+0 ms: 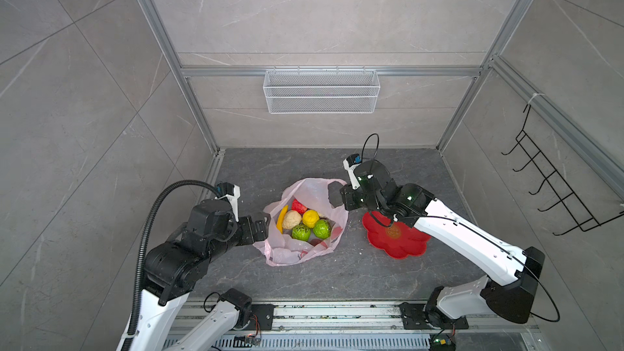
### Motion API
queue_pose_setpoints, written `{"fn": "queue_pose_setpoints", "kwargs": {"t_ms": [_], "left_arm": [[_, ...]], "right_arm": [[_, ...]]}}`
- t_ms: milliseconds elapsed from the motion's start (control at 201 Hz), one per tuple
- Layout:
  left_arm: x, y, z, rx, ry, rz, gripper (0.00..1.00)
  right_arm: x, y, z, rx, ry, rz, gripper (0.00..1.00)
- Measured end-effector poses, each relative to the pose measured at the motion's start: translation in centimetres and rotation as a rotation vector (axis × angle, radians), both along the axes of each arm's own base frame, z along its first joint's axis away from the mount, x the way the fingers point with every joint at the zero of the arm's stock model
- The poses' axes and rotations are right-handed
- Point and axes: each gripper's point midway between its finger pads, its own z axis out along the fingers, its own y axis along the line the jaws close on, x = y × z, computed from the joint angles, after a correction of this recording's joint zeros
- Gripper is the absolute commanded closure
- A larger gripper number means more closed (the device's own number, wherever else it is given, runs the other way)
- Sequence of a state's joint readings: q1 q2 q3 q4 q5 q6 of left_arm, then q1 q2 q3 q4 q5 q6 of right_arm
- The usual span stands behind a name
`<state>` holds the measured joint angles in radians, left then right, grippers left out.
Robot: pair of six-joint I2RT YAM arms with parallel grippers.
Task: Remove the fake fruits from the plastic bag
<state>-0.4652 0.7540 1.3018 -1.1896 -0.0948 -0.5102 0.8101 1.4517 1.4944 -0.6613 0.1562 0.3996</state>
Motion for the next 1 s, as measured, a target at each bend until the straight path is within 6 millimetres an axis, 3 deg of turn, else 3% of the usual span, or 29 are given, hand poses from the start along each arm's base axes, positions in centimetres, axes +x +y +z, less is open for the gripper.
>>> {"fn": "queue_pose_setpoints", "kwargs": {"t_ms": [194,358,592,816,916,1000], "left_arm": [[-0.8,0.3,-1.3,-0.029,0.040,0.034,0.00],[-1.3,0.1,-2.2,-0.073,0.097,0.065,0.01],[-3.0,0.0,-1.6,-0.156,0.169,0.104,0.03],[-3.8,-1.2,-3.4,-0.202,0.279,0.087,0.08],[-3.8,-1.9,-4.1,-0.221,0.310,0.069,0.16],[-3.6,-2.5,-4.6,-0.231,0.324,0.048,0.29]], "right_arm": [[2.8,0.0,0.8,0.011,-0.001,-0.042,0.84],[3.0,0.6,-0.5,-0.009,0.031,-0.031,0.84],[3.1,0.8,-1.0,-0.020,0.038,-0.028,0.84],[3.2,0.8,-1.0,-0.024,0.035,-0.024,0.84],[3.2,0.8,-1.0,-0.024,0.035,-0.023,0.84],[3.1,0.8,-1.0,-0.024,0.036,-0.022,0.84]]}}
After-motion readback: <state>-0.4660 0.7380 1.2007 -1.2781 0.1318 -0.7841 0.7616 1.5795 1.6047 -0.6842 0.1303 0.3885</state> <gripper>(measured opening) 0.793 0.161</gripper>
